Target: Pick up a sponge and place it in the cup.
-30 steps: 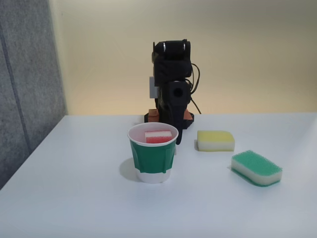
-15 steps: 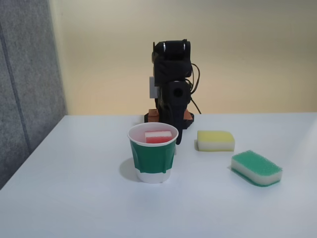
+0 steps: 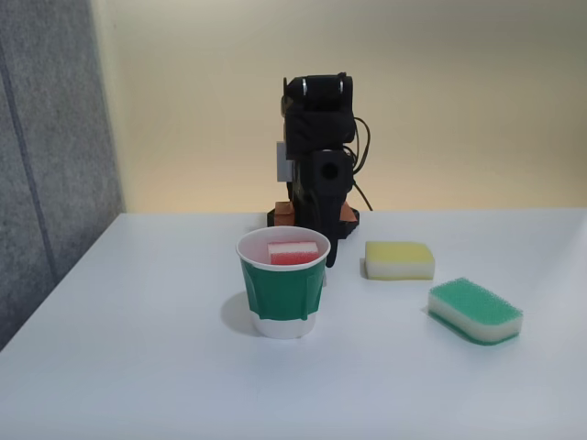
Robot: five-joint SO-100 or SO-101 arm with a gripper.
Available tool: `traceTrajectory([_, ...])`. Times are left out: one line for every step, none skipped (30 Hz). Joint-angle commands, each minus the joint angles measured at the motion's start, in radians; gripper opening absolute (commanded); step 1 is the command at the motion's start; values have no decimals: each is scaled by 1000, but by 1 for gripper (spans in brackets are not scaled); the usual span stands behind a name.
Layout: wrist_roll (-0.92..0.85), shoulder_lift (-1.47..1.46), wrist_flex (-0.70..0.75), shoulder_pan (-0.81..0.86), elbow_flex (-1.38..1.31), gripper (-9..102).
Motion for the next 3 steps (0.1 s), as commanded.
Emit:
traceTrajectory([-8, 9, 109, 11, -5, 0])
traceTrajectory([-8, 9, 109, 11, -5, 0])
traceTrajectory([-8, 9, 109, 11, -5, 0])
